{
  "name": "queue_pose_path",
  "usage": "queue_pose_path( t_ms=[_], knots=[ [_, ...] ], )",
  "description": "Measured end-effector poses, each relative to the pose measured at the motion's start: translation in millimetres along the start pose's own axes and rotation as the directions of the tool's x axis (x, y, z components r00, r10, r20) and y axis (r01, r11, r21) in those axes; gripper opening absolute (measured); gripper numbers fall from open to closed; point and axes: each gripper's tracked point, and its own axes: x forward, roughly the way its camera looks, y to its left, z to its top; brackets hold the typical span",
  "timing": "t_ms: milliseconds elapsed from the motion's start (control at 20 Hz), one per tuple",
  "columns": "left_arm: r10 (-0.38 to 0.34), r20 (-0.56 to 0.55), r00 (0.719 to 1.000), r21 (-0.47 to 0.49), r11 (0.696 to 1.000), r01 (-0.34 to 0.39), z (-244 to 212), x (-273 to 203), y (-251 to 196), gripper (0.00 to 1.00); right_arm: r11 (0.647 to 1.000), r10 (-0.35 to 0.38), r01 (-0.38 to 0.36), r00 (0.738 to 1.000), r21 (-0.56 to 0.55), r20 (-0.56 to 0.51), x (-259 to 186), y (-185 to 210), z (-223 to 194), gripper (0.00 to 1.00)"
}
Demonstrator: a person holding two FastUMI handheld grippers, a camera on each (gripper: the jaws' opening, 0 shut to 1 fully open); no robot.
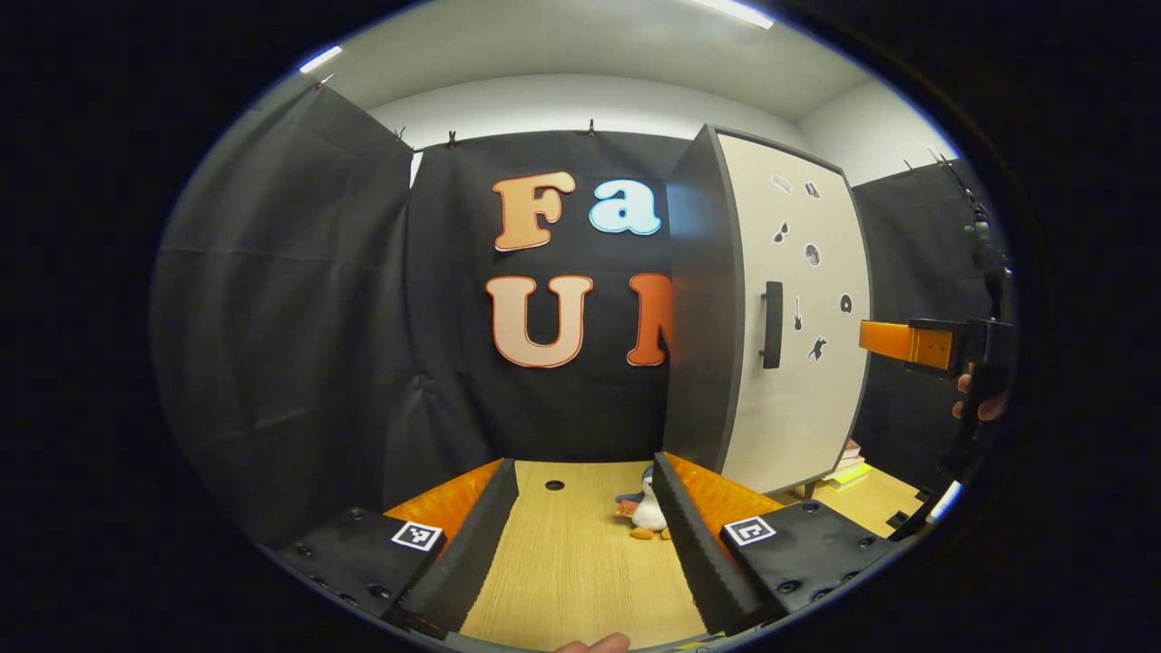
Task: Open the cabinet door with the right hand, grasp the bottle in the cabinet with the left hand and place it on the coaster, then close the cabinet door with the right hand.
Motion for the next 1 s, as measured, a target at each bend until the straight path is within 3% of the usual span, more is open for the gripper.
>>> queue_pose_path(
  t_ms=[500,700,750,800,850,950,1000],
  knots=[
    [0.087,-0.019,0.996,-0.009,0.996,-0.088,-3,42,15,0.97,0.997,0.072,-0.071,0.997,-0.025,0.008,125,16,1,0.94],
    [0.095,-0.029,0.995,-0.016,0.995,-0.096,-7,60,12,0.97,0.997,0.064,-0.064,0.998,-0.038,-0.01,161,13,-5,0.94],
    [0.091,-0.038,0.995,-0.023,0.995,-0.092,-9,63,11,0.96,0.998,0.056,-0.057,0.998,-0.039,-0.017,168,11,-9,1.0],
    [0.086,-0.044,0.995,-0.032,0.996,-0.088,-12,64,9,0.96,0.998,0.044,-0.045,0.999,-0.04,-0.024,175,9,-11,0.94],
    [0.081,-0.048,0.996,-0.038,0.996,-0.083,-13,66,7,0.97,0.998,0.044,-0.046,0.999,-0.041,-0.031,180,10,-14,1.0],
    [0.088,-0.044,0.995,-0.027,0.996,-0.09,-14,69,8,0.97,0.998,0.052,-0.053,0.998,-0.04,-0.037,186,13,-17,0.84],
    [0.093,-0.041,0.995,-0.02,0.995,-0.094,-13,69,11,0.96,0.998,0.053,-0.055,0.998,-0.043,-0.038,187,16,-18,0.86]
  ],
)
